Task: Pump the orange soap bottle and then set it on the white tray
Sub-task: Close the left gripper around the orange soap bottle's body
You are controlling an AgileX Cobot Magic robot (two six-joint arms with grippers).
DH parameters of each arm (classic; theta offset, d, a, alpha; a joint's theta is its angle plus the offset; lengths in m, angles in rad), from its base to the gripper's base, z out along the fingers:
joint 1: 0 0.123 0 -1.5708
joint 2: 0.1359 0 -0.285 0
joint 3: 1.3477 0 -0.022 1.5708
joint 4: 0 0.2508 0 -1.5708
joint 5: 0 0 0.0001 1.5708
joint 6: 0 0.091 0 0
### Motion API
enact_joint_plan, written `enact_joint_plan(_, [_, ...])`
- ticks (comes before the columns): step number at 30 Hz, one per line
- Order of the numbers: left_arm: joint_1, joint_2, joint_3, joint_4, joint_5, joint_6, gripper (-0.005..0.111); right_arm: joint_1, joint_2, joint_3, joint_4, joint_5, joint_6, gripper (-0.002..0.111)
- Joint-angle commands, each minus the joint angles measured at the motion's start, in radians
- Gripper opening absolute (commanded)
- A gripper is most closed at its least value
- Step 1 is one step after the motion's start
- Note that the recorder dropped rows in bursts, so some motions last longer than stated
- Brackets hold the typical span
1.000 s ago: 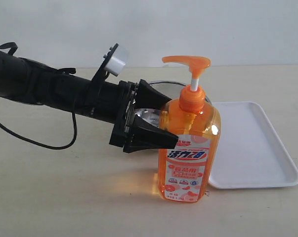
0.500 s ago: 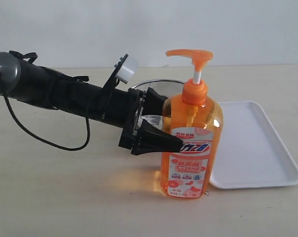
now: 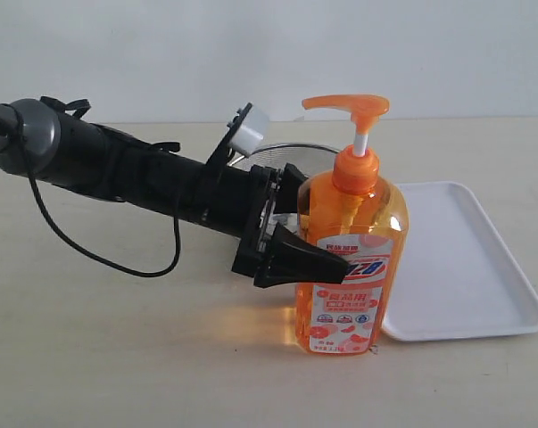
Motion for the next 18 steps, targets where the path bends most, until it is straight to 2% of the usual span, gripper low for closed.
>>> enact_joint_plan(1, [-0.013, 0.001, -0.007, -0.030, 0.007, 0.004, 0.110, -0.005, -0.005, 0.000, -0.005, -0.013, -0.002, 0.000])
enact_joint_plan(9, [-0.053, 0.007, -0.039, -0.030, 0.007, 0.004, 0.110, -0.005, -0.005, 0.000, -0.005, -0.013, -0.002, 0.000])
enact_joint_plan(16, [-0.058, 0.020, -0.047, -0.018, 0.007, 0.004, 0.110, -0.005, -0.005, 0.000, -0.005, -0.013, -0.002, 0.000])
enact_joint_plan(18, [-0.058, 0.020, -0.047, -0.014, 0.007, 0.004, 0.106, -0.005, -0.005, 0.000, -0.005, -0.013, -0.002, 0.000])
